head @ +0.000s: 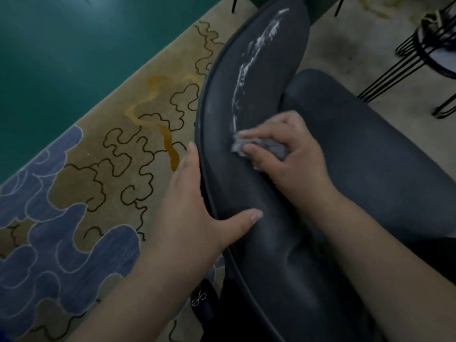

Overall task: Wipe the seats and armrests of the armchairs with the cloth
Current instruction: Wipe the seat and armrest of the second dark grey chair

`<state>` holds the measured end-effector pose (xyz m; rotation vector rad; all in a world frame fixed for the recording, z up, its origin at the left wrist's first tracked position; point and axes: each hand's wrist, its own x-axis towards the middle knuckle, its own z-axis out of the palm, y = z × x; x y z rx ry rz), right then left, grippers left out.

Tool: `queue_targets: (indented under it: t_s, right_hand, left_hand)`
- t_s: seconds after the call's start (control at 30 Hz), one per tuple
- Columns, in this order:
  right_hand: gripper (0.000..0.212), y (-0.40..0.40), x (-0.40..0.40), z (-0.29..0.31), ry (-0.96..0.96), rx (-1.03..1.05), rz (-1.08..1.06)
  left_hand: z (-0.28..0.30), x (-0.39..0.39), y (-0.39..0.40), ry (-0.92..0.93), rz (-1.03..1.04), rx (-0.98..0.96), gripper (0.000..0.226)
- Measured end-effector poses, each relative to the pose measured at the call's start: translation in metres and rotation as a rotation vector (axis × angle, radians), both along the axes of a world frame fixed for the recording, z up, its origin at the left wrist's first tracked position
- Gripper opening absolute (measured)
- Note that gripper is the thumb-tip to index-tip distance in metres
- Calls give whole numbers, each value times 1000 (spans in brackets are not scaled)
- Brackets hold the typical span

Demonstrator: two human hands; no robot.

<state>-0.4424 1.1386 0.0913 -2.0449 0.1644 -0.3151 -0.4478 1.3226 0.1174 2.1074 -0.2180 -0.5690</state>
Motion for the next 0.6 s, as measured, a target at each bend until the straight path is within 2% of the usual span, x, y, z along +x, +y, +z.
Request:
queue_targets:
  t_s: [0.13, 0.23, 0.3, 0.43, 0.6]
  right_hand:
    - [18, -18, -7, -7, 51, 107, -174]
    - [16, 7, 23, 3, -60, 50, -9]
    - [18, 12, 40, 7, -65, -4, 78]
    - [20, -14, 32, 0, -17, 40, -50]
    - [19, -5, 18, -4, -47, -7, 6]
  left_hand:
    - [4, 26, -2, 7, -44, 8, 126]
    - [2, 38, -7, 5, -28, 20, 129]
    - [2, 45, -10, 9, -16, 27, 128]
    - [3, 60, -17, 1, -12, 22, 124]
    - [3, 67, -21, -11, -35, 41, 125]
